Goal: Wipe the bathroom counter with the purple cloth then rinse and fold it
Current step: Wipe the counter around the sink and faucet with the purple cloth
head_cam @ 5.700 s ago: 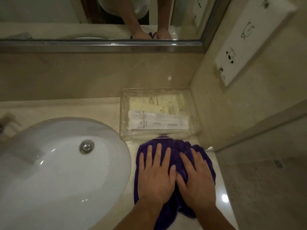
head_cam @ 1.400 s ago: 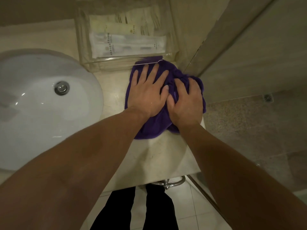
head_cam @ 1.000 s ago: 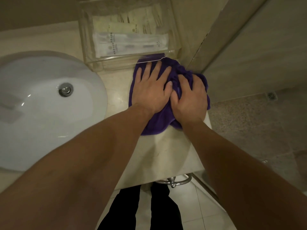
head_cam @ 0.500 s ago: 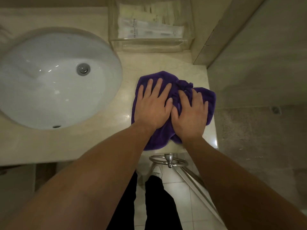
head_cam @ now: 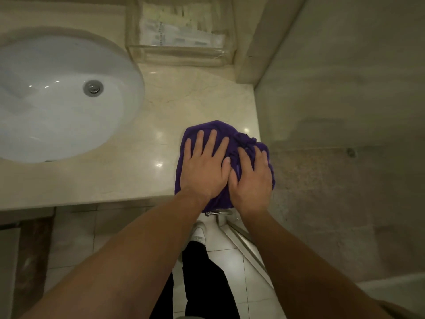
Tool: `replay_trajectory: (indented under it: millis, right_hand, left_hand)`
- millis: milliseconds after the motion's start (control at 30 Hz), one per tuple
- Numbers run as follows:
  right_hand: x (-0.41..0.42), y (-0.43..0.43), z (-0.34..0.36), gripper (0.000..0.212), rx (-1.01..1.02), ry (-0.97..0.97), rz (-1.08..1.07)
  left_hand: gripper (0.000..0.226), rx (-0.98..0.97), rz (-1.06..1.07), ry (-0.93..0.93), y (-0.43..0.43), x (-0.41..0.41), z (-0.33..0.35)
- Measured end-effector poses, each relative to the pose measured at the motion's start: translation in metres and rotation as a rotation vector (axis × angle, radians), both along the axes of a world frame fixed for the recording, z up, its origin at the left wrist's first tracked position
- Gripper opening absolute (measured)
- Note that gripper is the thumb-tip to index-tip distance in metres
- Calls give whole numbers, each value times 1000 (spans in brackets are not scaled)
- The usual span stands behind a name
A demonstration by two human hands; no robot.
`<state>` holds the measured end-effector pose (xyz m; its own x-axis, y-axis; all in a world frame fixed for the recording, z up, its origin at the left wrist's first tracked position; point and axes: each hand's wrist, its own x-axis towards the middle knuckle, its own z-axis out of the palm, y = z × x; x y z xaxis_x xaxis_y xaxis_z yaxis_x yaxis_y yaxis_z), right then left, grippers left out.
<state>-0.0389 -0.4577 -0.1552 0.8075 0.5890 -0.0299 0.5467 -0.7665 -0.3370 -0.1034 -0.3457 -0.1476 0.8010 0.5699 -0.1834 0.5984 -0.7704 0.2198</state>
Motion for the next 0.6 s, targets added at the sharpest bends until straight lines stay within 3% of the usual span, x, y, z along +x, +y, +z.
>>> replay_trajectory:
  millis: [267, 600]
  right_hand:
    - [-10, -13, -7, 49, 130, 29, -149]
    - [-40, 34, 1, 58, 23, -10, -87]
  left_hand:
    - [56, 15, -106, 20, -15, 9, -1]
    - [55, -51, -95, -8, 28, -29, 2]
